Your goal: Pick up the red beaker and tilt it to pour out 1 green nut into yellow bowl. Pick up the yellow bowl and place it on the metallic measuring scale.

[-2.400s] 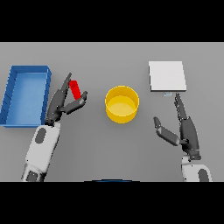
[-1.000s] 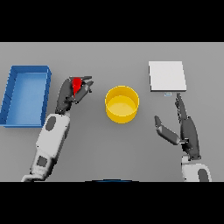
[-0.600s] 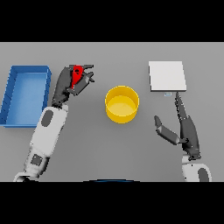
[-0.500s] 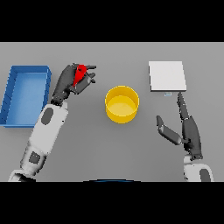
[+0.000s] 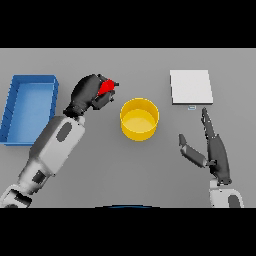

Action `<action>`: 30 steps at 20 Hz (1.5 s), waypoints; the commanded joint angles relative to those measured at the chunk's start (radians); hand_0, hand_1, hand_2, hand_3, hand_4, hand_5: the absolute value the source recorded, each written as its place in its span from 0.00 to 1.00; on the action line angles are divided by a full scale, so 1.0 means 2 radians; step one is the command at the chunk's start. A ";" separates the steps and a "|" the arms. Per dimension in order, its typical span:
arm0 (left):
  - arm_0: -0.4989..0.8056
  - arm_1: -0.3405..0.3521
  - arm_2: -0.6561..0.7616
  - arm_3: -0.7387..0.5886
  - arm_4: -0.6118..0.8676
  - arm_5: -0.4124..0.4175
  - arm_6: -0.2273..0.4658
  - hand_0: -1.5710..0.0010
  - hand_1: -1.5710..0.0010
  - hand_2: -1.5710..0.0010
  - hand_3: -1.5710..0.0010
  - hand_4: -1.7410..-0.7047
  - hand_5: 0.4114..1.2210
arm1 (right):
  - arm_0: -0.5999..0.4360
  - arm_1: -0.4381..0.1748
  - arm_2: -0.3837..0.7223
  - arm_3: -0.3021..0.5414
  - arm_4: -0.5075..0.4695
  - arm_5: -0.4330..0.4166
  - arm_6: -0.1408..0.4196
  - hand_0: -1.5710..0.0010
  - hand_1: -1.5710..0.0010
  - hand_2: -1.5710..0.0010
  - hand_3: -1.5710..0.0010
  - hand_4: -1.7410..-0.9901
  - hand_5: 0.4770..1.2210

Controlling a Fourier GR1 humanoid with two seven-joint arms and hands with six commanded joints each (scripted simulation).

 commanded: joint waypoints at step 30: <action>-0.274 0.046 -0.380 0.127 -0.282 -0.202 -0.074 0.00 0.00 0.00 0.01 0.00 1.00 | 0.001 0.025 -0.003 0.011 -0.009 -0.012 0.002 1.00 1.00 1.00 1.00 0.62 0.16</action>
